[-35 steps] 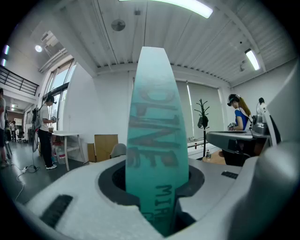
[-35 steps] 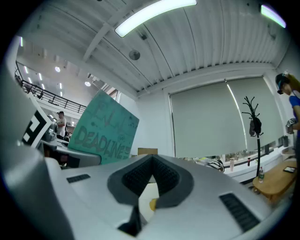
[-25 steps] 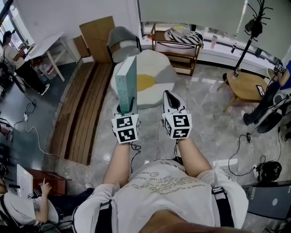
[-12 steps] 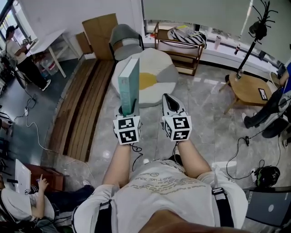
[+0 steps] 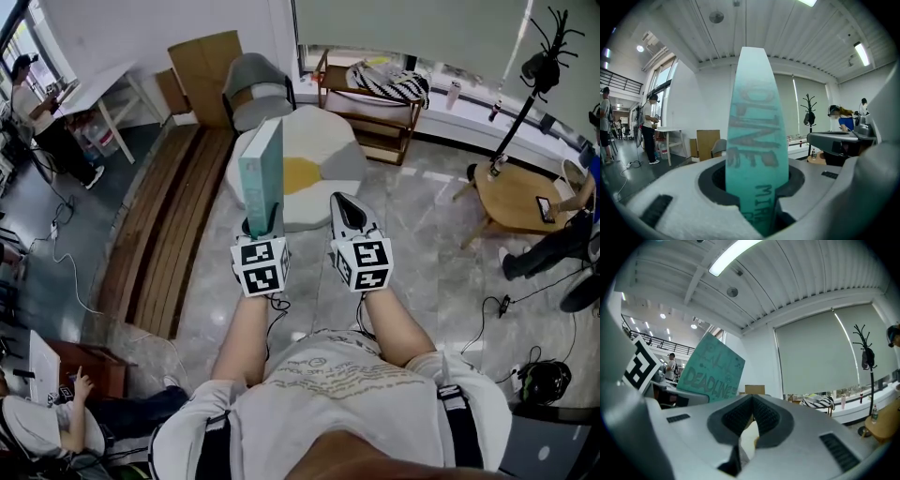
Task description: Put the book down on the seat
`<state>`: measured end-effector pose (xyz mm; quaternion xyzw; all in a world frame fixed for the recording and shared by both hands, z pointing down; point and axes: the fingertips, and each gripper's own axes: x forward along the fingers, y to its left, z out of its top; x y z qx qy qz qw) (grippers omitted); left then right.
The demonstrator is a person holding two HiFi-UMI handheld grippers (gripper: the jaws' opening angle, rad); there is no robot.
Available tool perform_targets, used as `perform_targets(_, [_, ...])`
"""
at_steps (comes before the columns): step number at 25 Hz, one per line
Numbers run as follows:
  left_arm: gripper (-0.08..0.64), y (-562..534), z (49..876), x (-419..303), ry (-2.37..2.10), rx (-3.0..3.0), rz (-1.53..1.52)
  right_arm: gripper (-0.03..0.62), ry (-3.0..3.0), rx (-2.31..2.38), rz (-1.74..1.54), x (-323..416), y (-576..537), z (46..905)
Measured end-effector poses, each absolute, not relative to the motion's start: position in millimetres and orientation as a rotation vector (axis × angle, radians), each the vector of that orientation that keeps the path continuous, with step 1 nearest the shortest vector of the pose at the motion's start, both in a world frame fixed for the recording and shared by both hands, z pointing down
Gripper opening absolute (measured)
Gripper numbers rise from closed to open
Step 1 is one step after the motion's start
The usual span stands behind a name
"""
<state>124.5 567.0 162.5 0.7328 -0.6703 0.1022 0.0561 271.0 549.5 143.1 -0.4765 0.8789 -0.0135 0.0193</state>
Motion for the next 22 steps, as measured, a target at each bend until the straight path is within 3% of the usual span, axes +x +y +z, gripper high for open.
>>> perform_targets(22, [0.164,451,162,220,-2.079,2.143,0.306,0.028,2.762,-1.471,-0.071,389,430,154])
